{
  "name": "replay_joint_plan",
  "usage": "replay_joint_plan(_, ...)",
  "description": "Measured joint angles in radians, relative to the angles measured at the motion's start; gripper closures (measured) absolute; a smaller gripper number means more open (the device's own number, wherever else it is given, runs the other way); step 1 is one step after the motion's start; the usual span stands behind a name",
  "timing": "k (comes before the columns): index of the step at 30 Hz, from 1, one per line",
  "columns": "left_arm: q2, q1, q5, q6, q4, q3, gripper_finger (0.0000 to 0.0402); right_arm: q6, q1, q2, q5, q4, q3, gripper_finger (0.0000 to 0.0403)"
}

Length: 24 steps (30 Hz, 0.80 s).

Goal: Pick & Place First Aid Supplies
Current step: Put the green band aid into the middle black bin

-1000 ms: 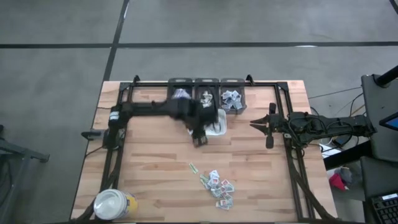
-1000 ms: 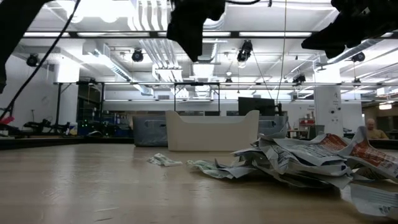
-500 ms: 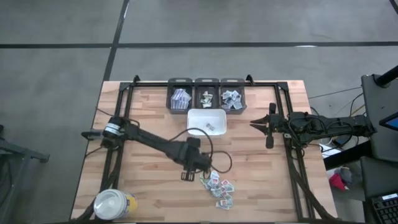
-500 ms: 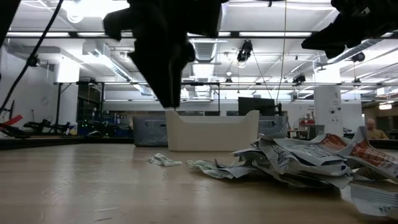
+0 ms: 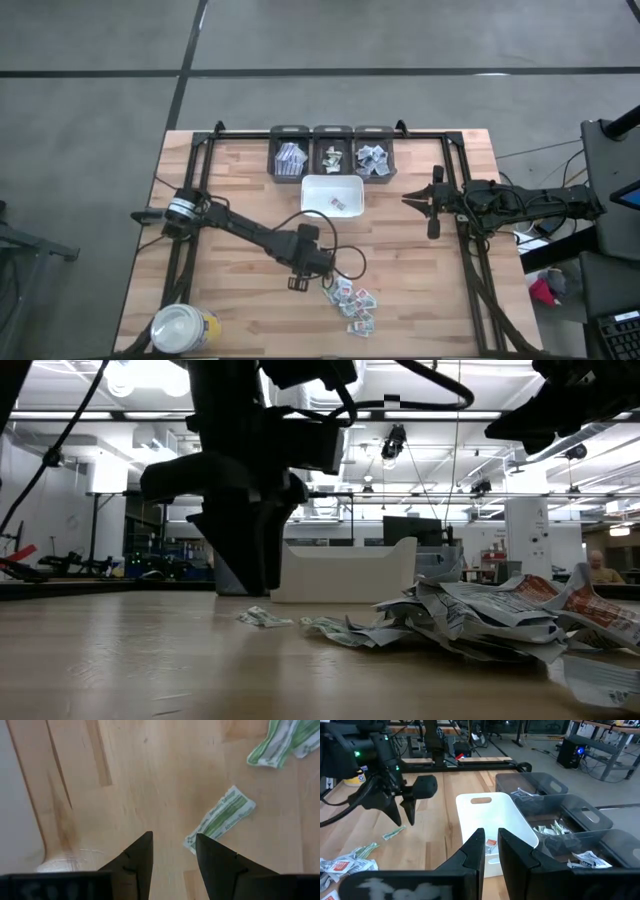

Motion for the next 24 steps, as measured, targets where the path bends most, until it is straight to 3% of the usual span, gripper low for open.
replay_joint_plan(10,0.006,0.002,0.001,0.000,0.056,-0.045,0.0263,-0.002,0.000,0.000,0.000,0.000,0.000,0.0351)
replay_joint_plan(24,0.007,0.002,0.018,-0.006,0.058,-0.078,0.0318,-0.002,0.000,0.000,0.001,0.000,0.000,0.0351)
